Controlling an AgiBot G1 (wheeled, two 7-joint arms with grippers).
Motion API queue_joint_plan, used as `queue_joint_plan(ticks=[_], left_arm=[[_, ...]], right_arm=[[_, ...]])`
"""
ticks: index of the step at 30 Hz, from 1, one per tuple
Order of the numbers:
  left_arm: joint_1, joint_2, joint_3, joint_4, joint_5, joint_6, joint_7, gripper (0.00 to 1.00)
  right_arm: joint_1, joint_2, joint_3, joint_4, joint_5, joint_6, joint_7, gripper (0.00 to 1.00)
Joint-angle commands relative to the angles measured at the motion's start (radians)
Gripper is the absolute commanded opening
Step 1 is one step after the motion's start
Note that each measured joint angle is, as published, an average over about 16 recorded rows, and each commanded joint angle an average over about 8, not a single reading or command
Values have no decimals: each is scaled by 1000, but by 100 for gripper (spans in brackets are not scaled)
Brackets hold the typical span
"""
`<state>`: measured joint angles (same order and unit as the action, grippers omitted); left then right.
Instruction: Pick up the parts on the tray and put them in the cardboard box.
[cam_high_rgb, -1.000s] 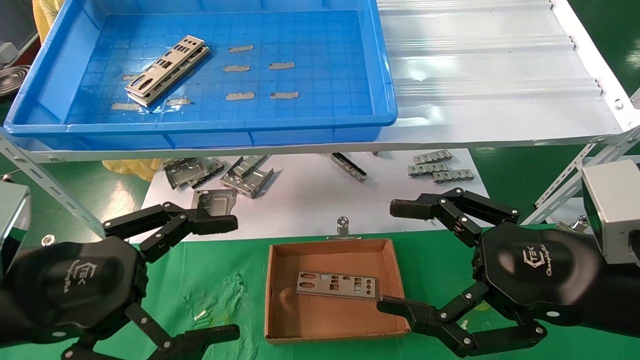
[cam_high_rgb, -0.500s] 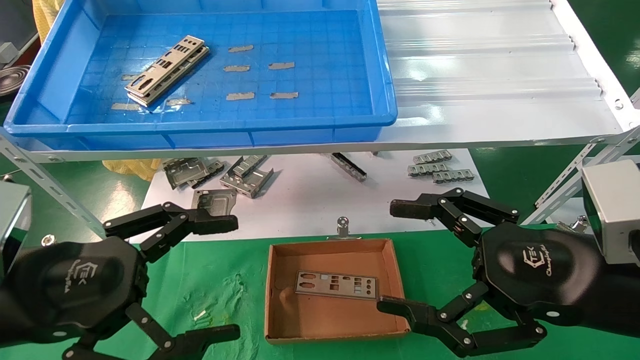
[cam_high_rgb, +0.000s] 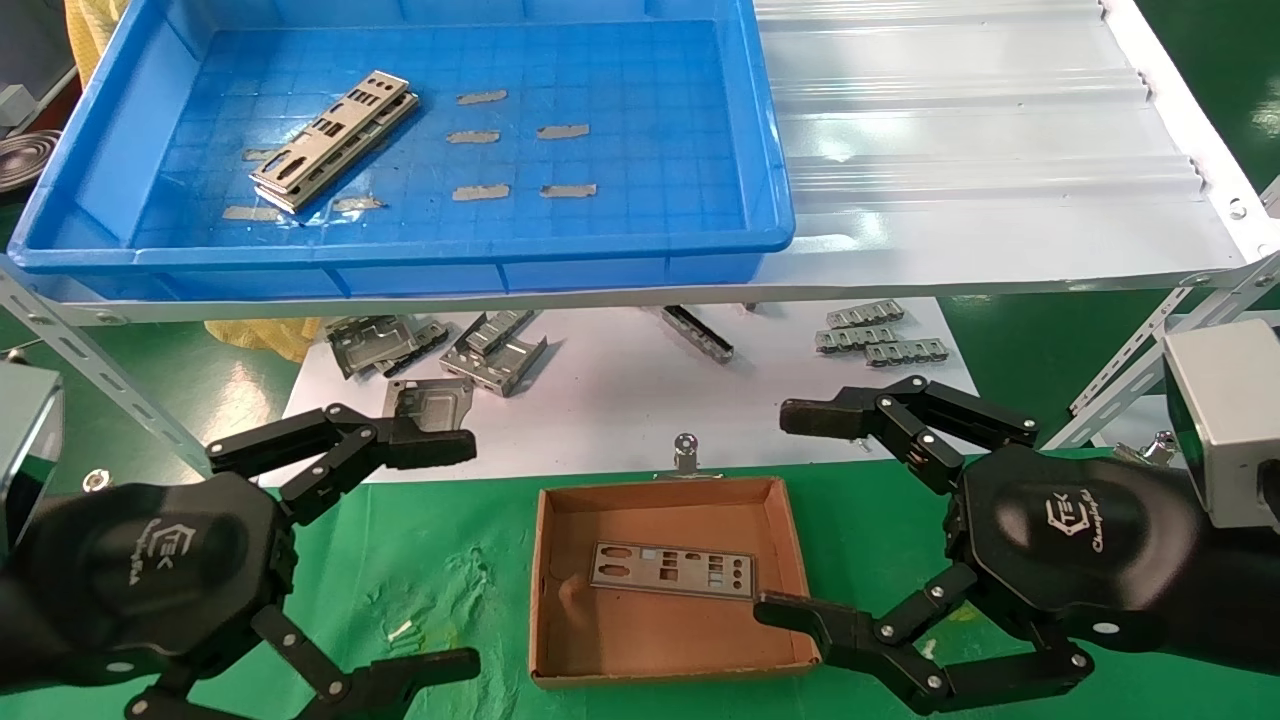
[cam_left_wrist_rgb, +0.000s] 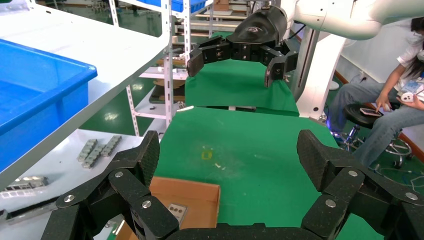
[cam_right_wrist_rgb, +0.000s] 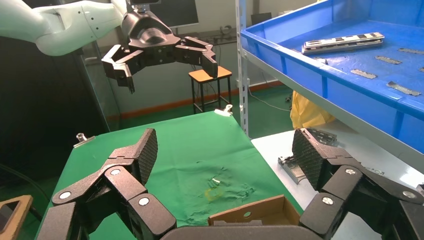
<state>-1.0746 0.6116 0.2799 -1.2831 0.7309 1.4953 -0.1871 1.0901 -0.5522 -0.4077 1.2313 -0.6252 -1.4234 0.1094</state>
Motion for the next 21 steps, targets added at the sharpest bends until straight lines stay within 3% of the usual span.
queue_joint_plan(ticks=[1,21], left_arm=[[0,0,0,0,0,0,0,100],[0,0,0,0,0,0,0,100]], right_arm=[[0,0,0,0,0,0,0,100],[0,0,0,0,0,0,0,100]])
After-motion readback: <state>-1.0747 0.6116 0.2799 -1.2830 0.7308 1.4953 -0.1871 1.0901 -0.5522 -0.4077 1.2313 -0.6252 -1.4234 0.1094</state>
